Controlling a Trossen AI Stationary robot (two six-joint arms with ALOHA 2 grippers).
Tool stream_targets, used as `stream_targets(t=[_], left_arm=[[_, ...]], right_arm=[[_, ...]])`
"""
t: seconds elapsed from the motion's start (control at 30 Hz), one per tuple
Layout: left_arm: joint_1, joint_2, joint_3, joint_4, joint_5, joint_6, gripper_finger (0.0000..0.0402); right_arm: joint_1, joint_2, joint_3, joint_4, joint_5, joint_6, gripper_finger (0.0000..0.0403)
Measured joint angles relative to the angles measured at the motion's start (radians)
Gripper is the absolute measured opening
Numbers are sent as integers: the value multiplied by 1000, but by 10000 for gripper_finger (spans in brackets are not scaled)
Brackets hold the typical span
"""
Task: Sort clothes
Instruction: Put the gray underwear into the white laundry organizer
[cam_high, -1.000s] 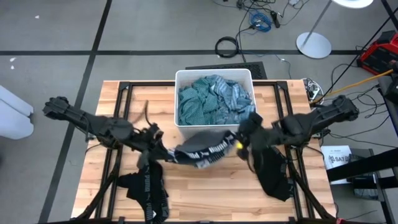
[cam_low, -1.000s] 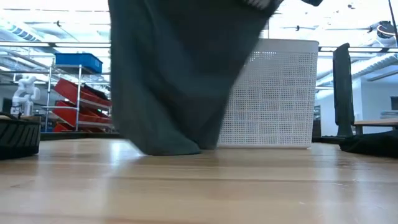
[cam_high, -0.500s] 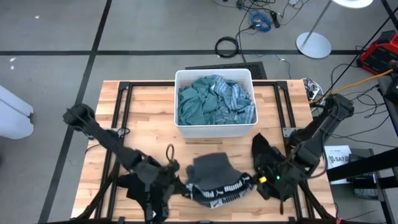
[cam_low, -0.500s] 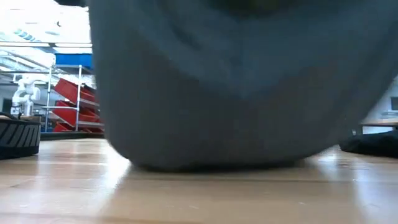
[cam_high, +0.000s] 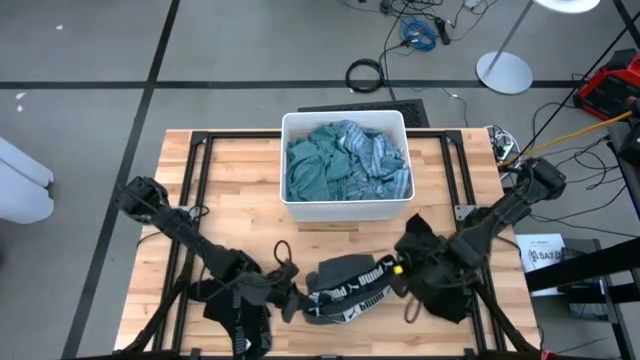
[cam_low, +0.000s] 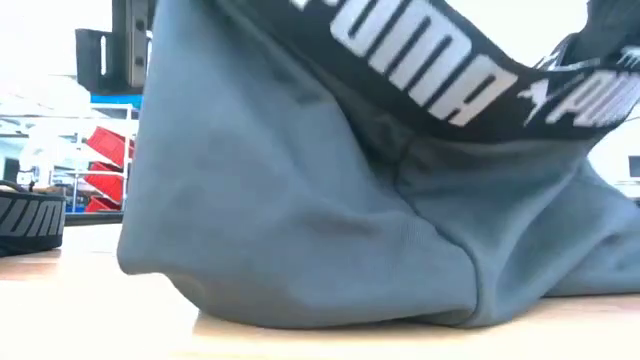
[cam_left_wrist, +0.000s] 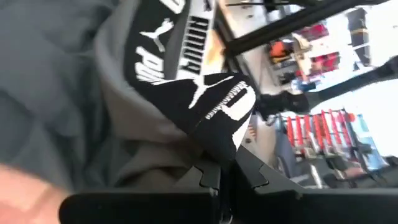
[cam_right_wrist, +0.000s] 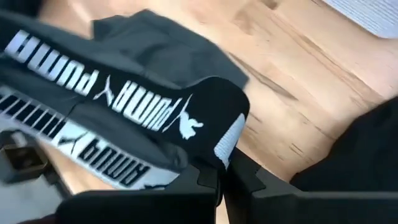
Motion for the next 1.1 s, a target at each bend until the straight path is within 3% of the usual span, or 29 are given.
stream_targets(t=[0.2,0.53,0.77,0.97,1.1], left_arm=[[3,1,0,-203,-59,-102,11],[72,1,0,-300,-162,-115,15],[104,1,-1,-283,4,28,84],[125,-1,-1,-349,146,-28,164],[135,-27,-1,-402,155,-27,183]], right_arm=[[-66,26,-48,19,-87,4,0],[-87,27,-234,390,-92,10,0],[-87,27,-248,437,-93,12,0],[-87,27,-248,437,-94,13,0],[-87,27,-248,435,-95,13,0]])
